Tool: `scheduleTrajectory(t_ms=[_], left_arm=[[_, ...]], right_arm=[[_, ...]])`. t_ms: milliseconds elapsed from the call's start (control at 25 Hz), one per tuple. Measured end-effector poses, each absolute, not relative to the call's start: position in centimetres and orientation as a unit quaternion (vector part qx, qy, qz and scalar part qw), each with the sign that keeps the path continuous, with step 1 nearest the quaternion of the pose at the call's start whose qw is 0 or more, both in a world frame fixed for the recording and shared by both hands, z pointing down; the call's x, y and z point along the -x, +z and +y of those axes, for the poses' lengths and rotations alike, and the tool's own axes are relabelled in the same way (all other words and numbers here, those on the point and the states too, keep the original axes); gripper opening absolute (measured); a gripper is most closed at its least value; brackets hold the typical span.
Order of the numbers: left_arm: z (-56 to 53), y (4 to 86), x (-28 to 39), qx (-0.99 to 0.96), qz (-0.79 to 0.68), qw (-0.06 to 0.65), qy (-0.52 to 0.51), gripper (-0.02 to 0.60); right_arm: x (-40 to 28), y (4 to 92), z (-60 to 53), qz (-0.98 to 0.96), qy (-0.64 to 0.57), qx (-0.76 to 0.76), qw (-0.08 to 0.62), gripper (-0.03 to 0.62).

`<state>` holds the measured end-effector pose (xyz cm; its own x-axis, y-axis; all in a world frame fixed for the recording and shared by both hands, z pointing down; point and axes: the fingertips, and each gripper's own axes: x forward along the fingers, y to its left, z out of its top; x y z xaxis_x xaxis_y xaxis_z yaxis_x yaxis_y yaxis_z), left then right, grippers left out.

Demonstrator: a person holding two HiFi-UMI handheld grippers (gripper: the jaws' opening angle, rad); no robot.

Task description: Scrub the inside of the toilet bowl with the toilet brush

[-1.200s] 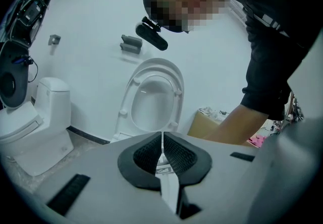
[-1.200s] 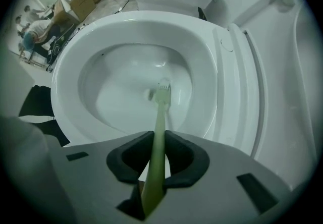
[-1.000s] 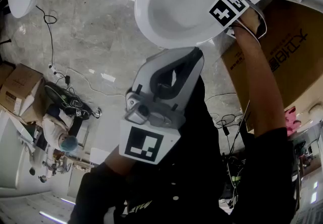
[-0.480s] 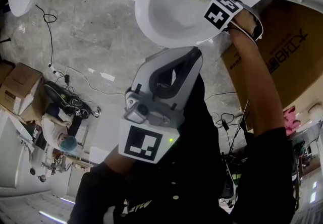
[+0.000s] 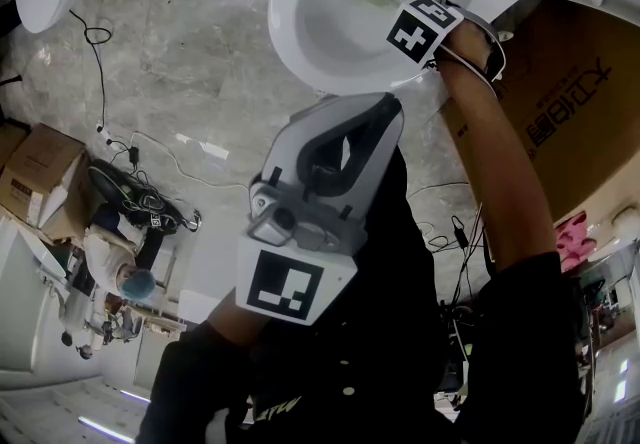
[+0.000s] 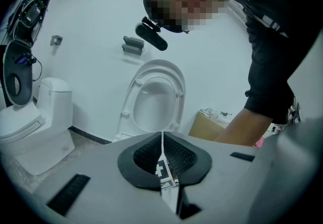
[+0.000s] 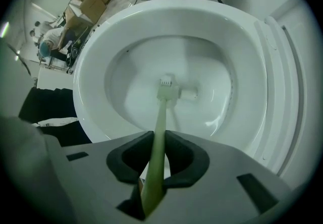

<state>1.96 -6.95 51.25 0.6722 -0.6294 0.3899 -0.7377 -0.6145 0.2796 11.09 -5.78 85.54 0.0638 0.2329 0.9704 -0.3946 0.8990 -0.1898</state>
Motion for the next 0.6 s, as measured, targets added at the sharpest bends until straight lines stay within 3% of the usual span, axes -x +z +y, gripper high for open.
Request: scheduleTrajectory(t_ms=[360, 600], left_arm=[[-7.0, 51.5, -2.3, -0.892, -0.380, 0.212, 0.127, 0.035], [-6.6, 51.2, -2.8, -0.897, -0.370, 0.205, 0.129, 0.035]], right_arm=[[-9.6, 85.9, -5.8, -0.669, 0.300, -0.154, 0.662, 0.087], [-10.7, 85.4, -7.1, -0.678, 0.281, -0.195, 0.651, 0.087]])
